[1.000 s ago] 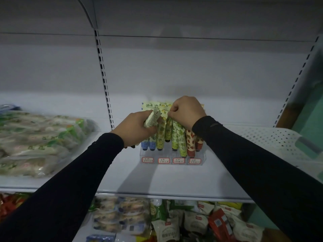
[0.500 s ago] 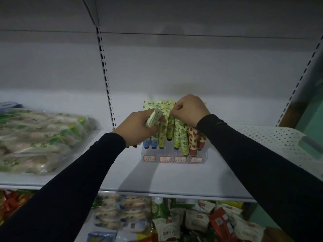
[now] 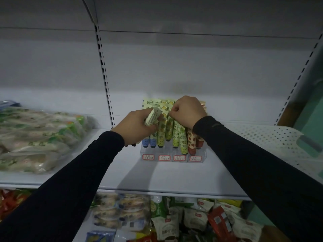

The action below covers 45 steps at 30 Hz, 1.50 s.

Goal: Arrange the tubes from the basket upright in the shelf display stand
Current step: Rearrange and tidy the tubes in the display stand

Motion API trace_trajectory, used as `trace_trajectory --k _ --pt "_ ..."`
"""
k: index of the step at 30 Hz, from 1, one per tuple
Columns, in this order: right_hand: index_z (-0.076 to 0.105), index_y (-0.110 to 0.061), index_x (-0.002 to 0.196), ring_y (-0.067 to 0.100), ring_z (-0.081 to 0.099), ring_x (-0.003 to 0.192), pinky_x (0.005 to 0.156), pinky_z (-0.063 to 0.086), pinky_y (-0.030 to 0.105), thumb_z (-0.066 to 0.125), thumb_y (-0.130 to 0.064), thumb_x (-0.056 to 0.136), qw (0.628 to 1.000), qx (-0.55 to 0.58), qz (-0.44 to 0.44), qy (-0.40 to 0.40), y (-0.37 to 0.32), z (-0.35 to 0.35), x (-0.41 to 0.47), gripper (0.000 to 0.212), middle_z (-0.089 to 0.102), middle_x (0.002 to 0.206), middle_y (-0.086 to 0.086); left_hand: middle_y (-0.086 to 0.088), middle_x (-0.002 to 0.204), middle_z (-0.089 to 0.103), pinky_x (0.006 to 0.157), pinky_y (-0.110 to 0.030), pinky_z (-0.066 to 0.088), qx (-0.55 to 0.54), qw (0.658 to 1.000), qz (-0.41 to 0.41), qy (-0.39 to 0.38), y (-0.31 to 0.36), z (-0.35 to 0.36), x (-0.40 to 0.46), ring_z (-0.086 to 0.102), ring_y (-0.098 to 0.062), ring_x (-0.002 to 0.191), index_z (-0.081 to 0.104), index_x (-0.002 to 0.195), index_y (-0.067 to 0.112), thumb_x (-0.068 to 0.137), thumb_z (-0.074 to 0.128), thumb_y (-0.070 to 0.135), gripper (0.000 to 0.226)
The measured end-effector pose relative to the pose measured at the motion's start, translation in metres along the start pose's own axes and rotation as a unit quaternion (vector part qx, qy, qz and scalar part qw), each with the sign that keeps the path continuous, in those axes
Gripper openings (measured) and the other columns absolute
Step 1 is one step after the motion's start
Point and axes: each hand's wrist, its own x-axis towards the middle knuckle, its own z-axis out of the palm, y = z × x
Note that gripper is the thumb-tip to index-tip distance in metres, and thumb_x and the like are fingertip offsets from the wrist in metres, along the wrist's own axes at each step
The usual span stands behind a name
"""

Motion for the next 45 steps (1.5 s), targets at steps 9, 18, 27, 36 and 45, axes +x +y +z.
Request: trace_trajectory --k 9,18,27,36,45 --pt "0.076 -0.005 0.075 0.020 0.069 0.078 0.068 0.056 0.028 0.070 -0.023 0.085 0.996 0.050 0.056 -0.046 0.001 -0.003 0.010 0.022 0.075 0.086 0.007 0.004 0.093 0.061 0.034 -0.020 0.040 -0.012 1.000 0.005 0.005 -0.003 0.002 0.001 0.051 -0.005 0.044 0.064 0.113 0.028 0.093 0.060 0.019 0.022" --pt "0.074 -0.006 0.071 0.020 0.068 0.076 0.073 0.058 0.034 0.069 -0.028 0.086 0.998 0.027 0.040 -0.039 0.001 -0.005 0.006 0.027 0.075 0.087 0.006 0.006 0.087 0.060 0.034 -0.011 0.034 -0.009 1.000 0.010 0.003 0.002 0.000 0.000 0.052 0.001 0.047 0.064 0.112 0.024 0.093 0.060 0.016 0.021" --pt "0.058 -0.008 0.057 0.009 0.052 0.053 0.063 0.047 0.025 0.057 -0.037 0.094 0.992 0.103 0.000 0.075 0.001 -0.026 -0.010 0.047 0.054 0.054 -0.001 0.000 0.084 0.067 0.060 -0.029 0.053 -0.201 0.979 -0.004 0.043 0.004 -0.005 0.002 0.062 -0.007 0.059 0.064 0.106 0.022 0.093 0.058 0.005 0.022" --pt "0.076 -0.016 0.096 -0.004 0.059 0.078 0.066 0.042 0.011 0.056 -0.044 0.095 0.974 0.221 -0.059 -0.001 -0.018 -0.022 -0.045 0.034 0.068 0.087 -0.015 -0.003 0.120 0.068 0.072 -0.037 0.056 -0.491 0.865 -0.078 0.068 0.011 -0.015 -0.005 0.067 -0.018 0.080 0.058 0.127 0.019 0.094 0.050 -0.003 0.041" --pt "0.049 -0.019 0.134 0.011 0.072 0.076 0.064 0.056 0.019 0.072 -0.030 0.087 0.902 0.398 0.004 -0.170 -0.033 -0.025 -0.061 0.053 0.076 0.095 0.004 -0.007 0.121 0.067 0.081 -0.039 0.058 -0.612 0.789 -0.056 0.028 0.016 -0.008 -0.007 0.067 -0.024 0.097 0.053 0.135 0.018 0.094 0.048 0.001 0.045"
